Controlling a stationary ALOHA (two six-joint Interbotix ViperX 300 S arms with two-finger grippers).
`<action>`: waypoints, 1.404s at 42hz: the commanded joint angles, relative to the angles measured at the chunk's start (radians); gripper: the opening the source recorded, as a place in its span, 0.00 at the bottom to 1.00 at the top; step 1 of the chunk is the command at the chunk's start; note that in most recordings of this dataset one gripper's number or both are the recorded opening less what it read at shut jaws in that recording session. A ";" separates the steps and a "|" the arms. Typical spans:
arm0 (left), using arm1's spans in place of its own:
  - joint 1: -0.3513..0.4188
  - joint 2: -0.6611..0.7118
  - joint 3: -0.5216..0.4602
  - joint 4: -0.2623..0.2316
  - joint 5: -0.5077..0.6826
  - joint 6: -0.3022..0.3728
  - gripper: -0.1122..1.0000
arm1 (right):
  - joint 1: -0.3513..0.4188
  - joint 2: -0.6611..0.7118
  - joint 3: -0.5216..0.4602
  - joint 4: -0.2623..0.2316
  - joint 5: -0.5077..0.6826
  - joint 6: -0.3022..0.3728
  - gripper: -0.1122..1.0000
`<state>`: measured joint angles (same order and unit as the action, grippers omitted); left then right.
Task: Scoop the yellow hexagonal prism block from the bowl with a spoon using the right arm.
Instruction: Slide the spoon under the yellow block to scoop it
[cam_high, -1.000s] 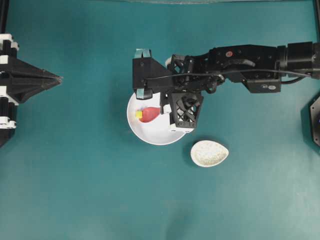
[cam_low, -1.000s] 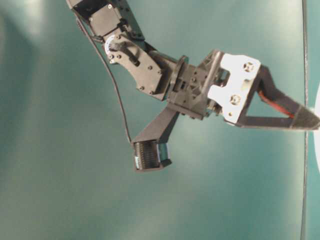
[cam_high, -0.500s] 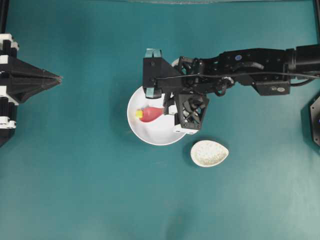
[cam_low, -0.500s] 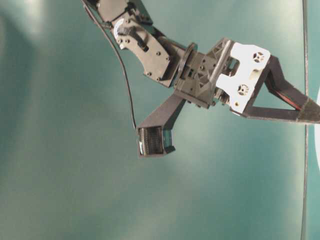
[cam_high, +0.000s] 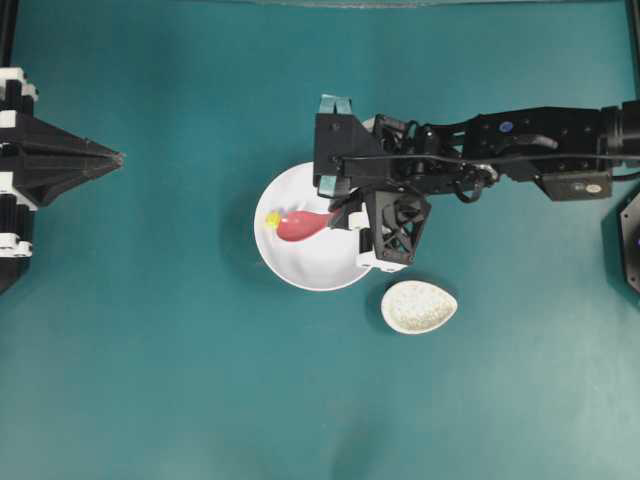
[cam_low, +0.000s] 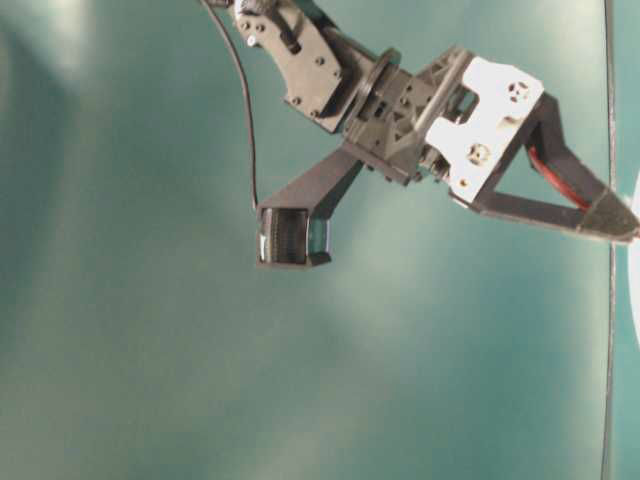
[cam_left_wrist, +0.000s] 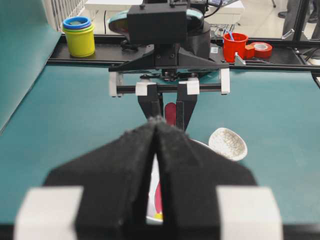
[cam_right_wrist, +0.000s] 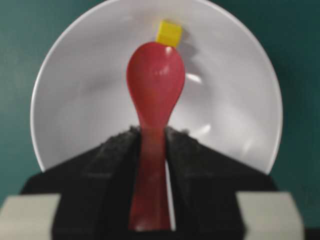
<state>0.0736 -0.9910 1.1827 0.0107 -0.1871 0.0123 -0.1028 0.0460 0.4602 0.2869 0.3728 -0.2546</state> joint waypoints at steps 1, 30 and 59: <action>0.003 0.006 -0.023 0.003 -0.011 0.000 0.10 | 0.003 -0.037 0.002 0.006 -0.029 0.000 0.31; 0.003 0.005 -0.025 0.003 -0.012 -0.002 0.10 | 0.005 -0.037 0.046 0.009 -0.123 0.002 0.31; 0.003 0.005 -0.025 0.003 -0.020 -0.002 0.10 | 0.031 -0.044 0.117 0.009 -0.252 0.002 0.31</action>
<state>0.0736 -0.9910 1.1827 0.0107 -0.1948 0.0123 -0.0782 0.0445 0.5783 0.2930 0.1488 -0.2531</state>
